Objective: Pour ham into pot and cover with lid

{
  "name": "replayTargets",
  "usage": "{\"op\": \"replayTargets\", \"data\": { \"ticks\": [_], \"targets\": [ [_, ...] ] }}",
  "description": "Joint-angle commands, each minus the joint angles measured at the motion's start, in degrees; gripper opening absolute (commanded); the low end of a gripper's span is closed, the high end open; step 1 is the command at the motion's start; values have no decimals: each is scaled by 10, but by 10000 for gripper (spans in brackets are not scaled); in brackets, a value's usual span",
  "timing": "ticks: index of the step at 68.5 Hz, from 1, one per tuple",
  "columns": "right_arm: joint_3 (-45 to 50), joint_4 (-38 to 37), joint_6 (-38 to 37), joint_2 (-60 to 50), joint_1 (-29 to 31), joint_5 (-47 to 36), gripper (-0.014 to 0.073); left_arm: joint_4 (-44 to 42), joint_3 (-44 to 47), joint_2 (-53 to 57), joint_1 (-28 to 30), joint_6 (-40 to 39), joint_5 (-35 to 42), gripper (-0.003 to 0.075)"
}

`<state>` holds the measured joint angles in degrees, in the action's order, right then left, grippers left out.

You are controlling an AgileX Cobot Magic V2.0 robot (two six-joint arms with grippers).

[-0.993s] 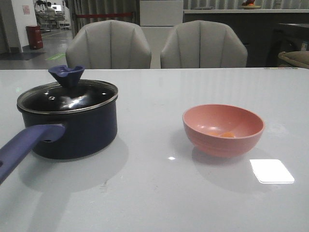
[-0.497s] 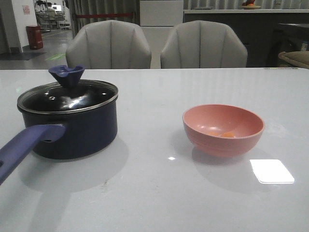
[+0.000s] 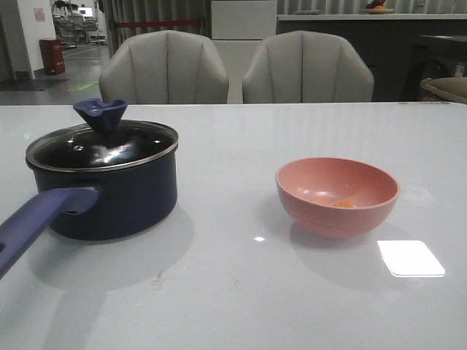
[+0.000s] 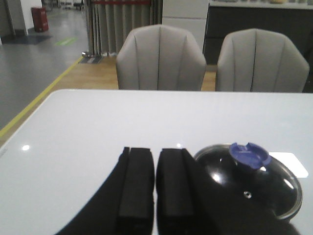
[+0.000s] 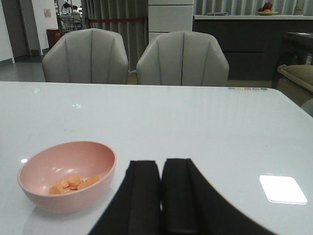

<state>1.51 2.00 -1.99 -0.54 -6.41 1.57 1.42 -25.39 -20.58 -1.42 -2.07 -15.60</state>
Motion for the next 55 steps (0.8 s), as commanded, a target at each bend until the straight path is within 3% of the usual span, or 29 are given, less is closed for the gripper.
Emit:
{"op": "replayTargets", "data": {
  "ticks": [1,9,16,31,55],
  "targets": [
    [-3,-6,3,-12,3,-47,144,5,-22,-28,-4,-6,21,273],
    [-3,-6,3,-12,3,-47,144,5,-44,-60,-10,-6,1,538],
    [-3,-6,3,-12,3,-47,144,5,-72,-104,-26,-6,-13,652],
    [-3,-6,3,-12,3,-47,144,5,-168,-247,-73,-6,-78,643],
    [-3,-6,3,-12,3,-47,144,15,-417,-567,-153,-6,-210,638]
  ]
}}
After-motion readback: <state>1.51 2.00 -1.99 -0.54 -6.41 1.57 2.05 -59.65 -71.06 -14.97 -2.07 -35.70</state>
